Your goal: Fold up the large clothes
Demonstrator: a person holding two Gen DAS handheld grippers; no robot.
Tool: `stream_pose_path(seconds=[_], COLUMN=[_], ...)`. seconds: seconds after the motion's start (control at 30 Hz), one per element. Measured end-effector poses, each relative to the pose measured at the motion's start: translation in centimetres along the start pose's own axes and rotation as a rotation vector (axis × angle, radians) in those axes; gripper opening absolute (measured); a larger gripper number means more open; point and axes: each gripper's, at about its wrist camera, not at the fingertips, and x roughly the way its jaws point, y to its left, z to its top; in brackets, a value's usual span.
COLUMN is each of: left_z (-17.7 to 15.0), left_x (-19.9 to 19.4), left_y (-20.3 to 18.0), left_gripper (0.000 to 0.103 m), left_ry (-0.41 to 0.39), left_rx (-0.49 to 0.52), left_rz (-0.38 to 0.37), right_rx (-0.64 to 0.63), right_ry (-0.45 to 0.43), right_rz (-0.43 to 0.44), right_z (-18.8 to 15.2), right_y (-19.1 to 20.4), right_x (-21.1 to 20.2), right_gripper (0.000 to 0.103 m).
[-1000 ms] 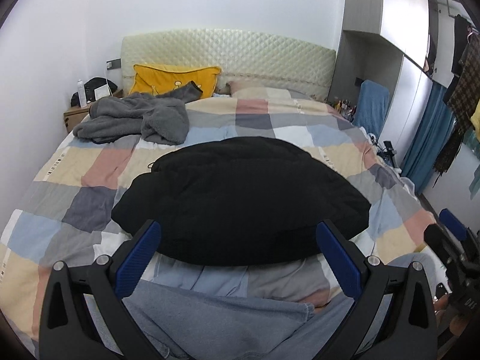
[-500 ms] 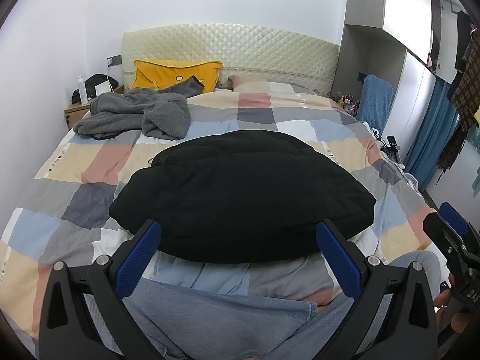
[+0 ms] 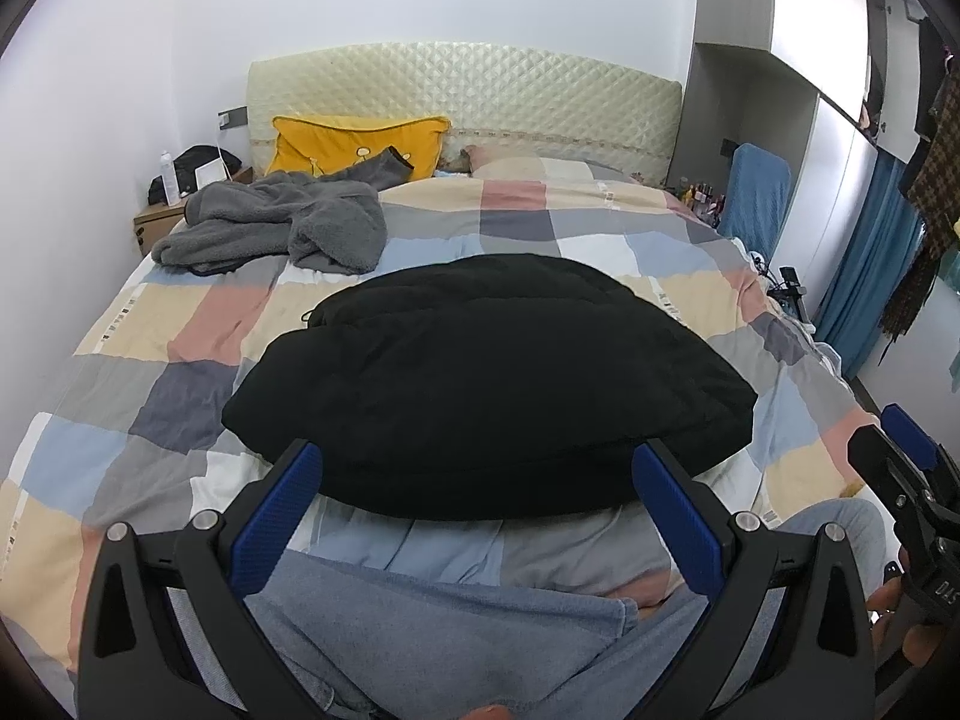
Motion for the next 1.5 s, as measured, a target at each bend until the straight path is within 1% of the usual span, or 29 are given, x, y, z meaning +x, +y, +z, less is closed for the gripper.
stream_pose_path(seconds=[0.17, 0.4, 0.7, 0.8, 0.97, 1.2, 1.5], left_z=[-0.1, -0.2, -0.6, -0.7, -0.5, -0.3, -0.1], left_x=[0.1, -0.1, -0.4, -0.7, -1.3, -1.5, -1.5], left_y=[0.3, 0.3, 0.7, 0.9, 1.0, 0.5, 0.1], left_gripper=[0.103, 0.103, 0.103, 0.103, 0.103, 0.103, 0.103], left_ry=[0.004, 0.003, 0.010, 0.001, -0.018, -0.023, -0.013], left_rx=[-0.007, -0.008, -0.013, -0.019, -0.012, -0.003, 0.009], left_rz=[0.021, 0.024, 0.029, 0.034, 0.033, 0.008, -0.001], right_rx=[0.002, -0.012, -0.017, -0.010, -0.024, -0.026, -0.019], right_ry=[0.006, 0.026, 0.008, 0.010, -0.003, -0.003, -0.014], right_rz=[0.004, 0.011, 0.015, 0.010, 0.003, 0.002, -0.001], right_z=[0.0, 0.0, 0.3, 0.3, 0.3, 0.2, 0.2], right_y=[-0.2, 0.2, 1.0, 1.2, 1.6, 1.6, 1.2], right_x=[0.2, 0.4, 0.2, 0.2, -0.1, -0.3, -0.9], right_gripper=[0.103, 0.103, 0.103, 0.103, 0.103, 0.103, 0.103])
